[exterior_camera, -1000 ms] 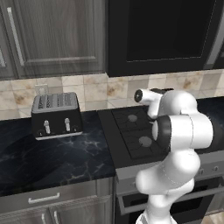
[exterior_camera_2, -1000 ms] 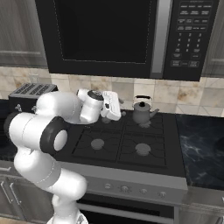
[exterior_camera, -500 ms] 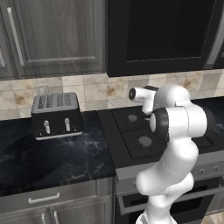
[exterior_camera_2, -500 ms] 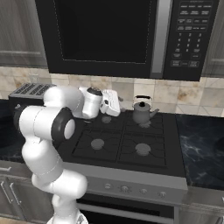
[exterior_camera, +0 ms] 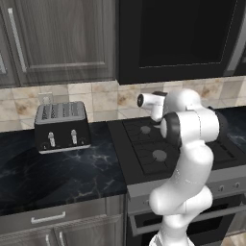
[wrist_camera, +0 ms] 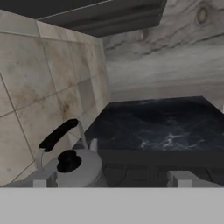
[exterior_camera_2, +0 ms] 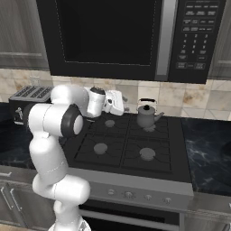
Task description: The kettle is done boiling. Turn off the stove, then wait for 300 timesteps before moving the kettle to the dining table.
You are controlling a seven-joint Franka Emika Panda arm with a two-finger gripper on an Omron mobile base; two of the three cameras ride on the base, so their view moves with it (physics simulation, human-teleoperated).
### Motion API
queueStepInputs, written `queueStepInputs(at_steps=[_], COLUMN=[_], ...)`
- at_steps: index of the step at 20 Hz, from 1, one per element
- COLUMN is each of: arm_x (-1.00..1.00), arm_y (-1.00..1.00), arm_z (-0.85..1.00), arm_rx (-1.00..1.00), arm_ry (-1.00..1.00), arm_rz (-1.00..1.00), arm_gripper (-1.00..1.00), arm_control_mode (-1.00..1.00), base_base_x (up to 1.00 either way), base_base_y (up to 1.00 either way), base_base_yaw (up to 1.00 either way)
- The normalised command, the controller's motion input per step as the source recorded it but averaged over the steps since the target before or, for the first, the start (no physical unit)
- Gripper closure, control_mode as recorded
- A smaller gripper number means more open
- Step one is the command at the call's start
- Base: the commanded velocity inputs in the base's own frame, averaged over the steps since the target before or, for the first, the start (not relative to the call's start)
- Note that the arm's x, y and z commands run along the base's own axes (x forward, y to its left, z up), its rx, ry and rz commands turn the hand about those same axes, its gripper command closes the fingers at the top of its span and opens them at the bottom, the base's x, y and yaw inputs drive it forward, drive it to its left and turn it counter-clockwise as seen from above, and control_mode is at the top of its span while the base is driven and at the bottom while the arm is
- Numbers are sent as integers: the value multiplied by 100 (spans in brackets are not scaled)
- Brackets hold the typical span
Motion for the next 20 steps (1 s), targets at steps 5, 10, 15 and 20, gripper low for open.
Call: queueStepInputs(at_steps=[5,10,15,20], arm_x=[20,14,21,22], arm_y=[0,0,0,-1], arm_z=[0,0,0,0], arm_rx=[-4,-3,-2,-1], arm_ry=[0,0,0,0], arm_rz=[-2,0,0,0], arm_gripper=[-100,-100,-100,-100], arm_control_mode=[-100,-100,-100,-100], base_base_x=[0,0,0,0], base_base_y=[0,0,0,0], base_base_yaw=[0,0,0,0])
